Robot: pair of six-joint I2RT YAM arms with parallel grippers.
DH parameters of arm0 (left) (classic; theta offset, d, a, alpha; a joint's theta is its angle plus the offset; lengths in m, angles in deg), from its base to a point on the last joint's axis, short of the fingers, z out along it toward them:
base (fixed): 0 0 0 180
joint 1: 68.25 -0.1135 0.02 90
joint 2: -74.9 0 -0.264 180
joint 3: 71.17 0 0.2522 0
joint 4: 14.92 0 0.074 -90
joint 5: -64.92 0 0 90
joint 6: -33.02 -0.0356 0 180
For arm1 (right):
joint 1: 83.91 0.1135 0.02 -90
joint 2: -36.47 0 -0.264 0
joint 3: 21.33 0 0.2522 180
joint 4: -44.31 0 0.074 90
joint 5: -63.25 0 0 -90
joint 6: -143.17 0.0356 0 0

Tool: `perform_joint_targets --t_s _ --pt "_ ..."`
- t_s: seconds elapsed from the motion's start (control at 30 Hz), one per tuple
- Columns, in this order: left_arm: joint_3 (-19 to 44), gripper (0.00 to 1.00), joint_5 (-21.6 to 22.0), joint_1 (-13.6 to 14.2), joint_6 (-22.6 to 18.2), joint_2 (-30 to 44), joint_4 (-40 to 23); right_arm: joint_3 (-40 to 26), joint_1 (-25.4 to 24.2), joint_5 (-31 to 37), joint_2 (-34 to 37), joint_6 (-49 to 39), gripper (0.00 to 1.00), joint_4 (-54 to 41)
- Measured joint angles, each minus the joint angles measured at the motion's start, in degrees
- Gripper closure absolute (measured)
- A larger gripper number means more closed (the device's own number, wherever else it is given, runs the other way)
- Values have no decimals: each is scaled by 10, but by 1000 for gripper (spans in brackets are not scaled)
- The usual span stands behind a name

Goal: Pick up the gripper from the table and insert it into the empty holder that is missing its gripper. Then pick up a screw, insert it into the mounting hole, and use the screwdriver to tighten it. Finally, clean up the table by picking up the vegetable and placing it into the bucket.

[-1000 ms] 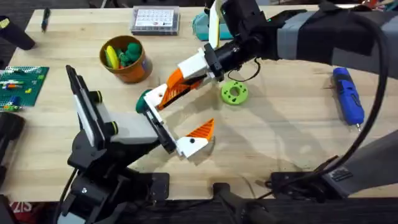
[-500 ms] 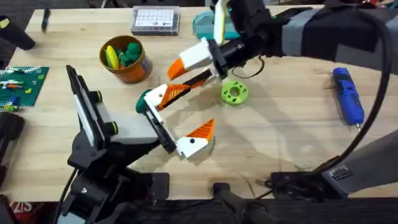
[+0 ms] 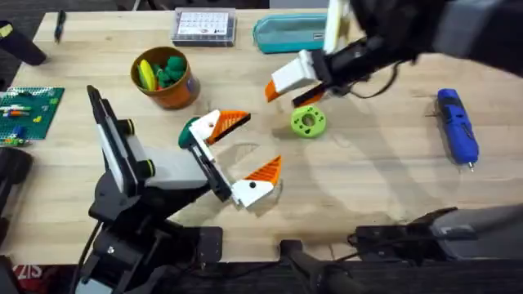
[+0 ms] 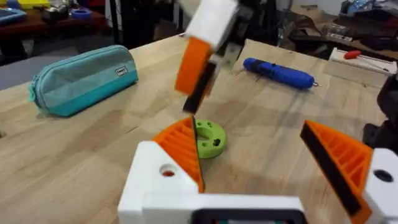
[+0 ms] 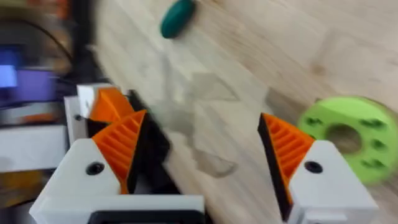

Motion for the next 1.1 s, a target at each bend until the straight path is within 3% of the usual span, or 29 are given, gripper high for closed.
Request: perform_joint_targets --t_s 0.2,0.37,0.53,0.73,0.9,1.1 --pt "0 10 0 0 0 0 0 -13 0 167 -125 -40 6 -124" --pt "0 10 0 0 0 0 0 -9 0 256 -166 -36 6 -193" --pt "0 10 0 0 0 0 0 52 6 290 -172 -2 6 -145" --pt "0 10 0 0 0 0 0 139 51 342 -164 51 6 -54" --pt "0 10 0 0 0 0 0 147 86 398 -150 77 5 -17" --pt "0 10 0 0 0 0 0 147 103 421 -112 85 6 2"
